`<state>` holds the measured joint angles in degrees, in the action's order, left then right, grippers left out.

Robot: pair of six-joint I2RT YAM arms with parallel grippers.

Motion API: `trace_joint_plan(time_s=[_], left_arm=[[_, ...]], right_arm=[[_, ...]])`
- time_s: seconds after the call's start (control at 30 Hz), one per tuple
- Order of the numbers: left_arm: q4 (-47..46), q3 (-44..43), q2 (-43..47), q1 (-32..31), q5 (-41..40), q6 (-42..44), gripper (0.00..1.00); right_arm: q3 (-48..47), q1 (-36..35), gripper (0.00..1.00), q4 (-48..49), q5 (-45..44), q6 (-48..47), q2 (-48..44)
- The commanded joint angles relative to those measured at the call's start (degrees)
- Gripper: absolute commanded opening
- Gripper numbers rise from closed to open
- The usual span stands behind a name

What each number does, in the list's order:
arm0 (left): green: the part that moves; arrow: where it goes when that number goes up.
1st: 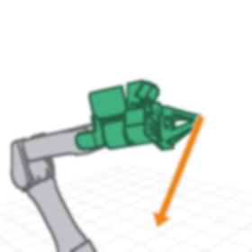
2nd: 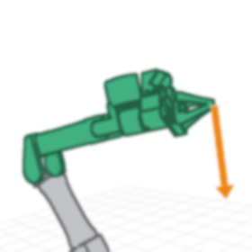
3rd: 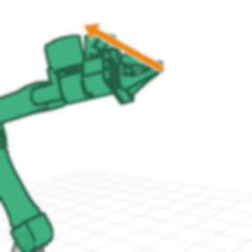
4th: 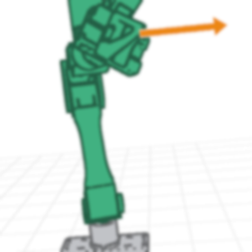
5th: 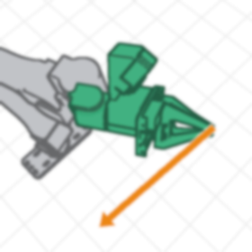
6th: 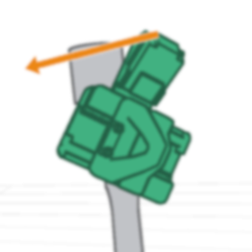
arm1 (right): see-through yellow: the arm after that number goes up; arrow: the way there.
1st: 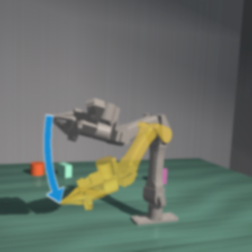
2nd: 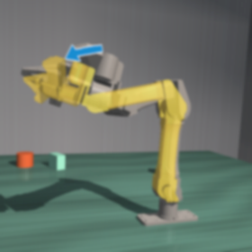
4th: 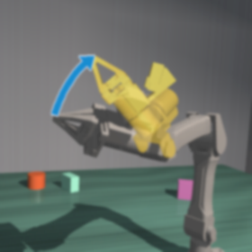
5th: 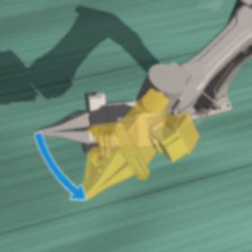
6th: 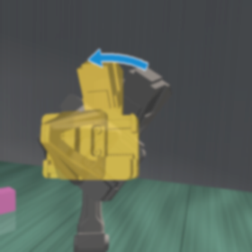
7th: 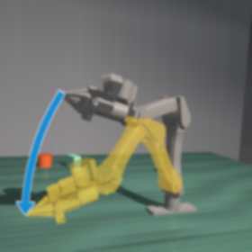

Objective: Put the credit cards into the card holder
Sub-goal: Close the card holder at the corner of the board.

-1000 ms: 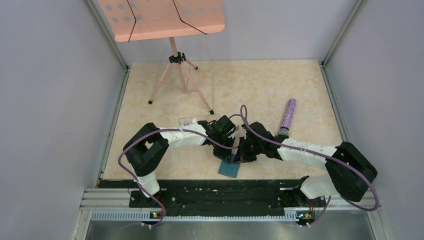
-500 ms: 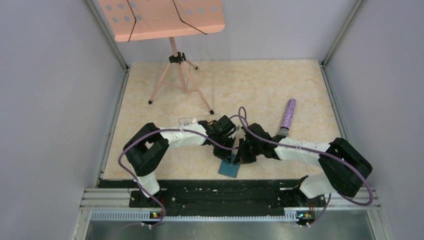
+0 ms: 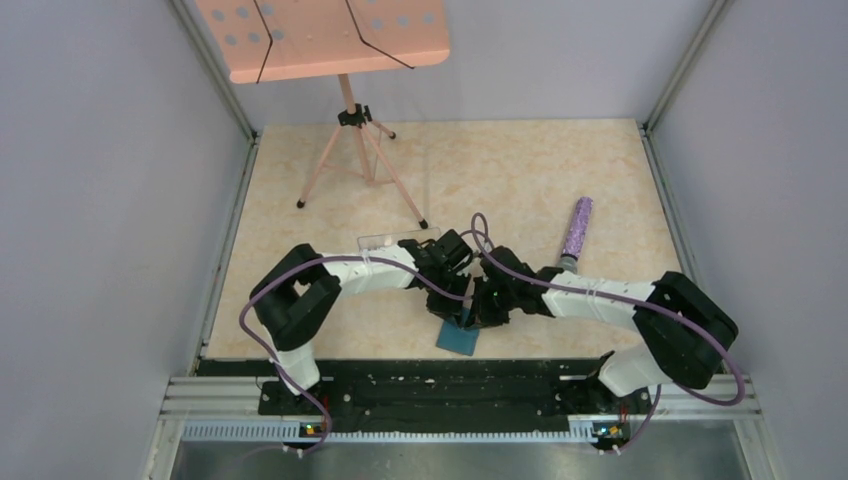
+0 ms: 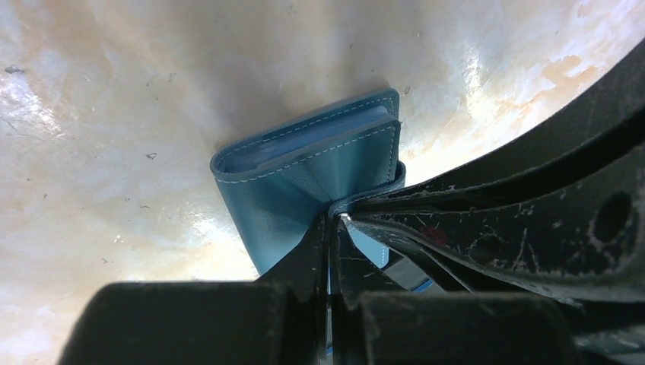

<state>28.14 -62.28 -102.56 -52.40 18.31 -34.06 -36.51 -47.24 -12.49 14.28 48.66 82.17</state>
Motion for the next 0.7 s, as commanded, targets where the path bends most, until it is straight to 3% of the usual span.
trace_joint_plan(time_s=[0.0,0.2,0.27,0.4,0.5,0.67], left_arm=[[1.47,0.61,-7.83,-3.95,-4.01,2.78,0.0],[1.89,0.17,-6.7,-4.64,-5.5,3.53,0.01],[1.98,0.02,-4.24,-4.06,-6.22,3.38,0.15],[0.46,1.43,1.39,-1.79,-5.58,1.71,0.28],[-1.03,3.0,3.59,-0.07,-3.61,0.66,0.26],[-1.92,4.04,2.97,0.28,-1.67,0.45,0.12]], right_arm=[[2.97,-2.97,0.0,-8.44,-7.54,0.52,3.17],[5.02,-3.55,0.0,-8.96,-7.6,2.54,2.5],[5.61,-3.5,0.0,-8.05,-6.92,2.64,1.4],[6.28,-3.5,0.0,-7.0,-5.92,2.65,-0.78],[6.83,-3.53,0.0,-6.15,-5.05,2.66,-1.56],[6.72,-3.53,0.0,-5.57,-4.1,2.25,-1.03]])
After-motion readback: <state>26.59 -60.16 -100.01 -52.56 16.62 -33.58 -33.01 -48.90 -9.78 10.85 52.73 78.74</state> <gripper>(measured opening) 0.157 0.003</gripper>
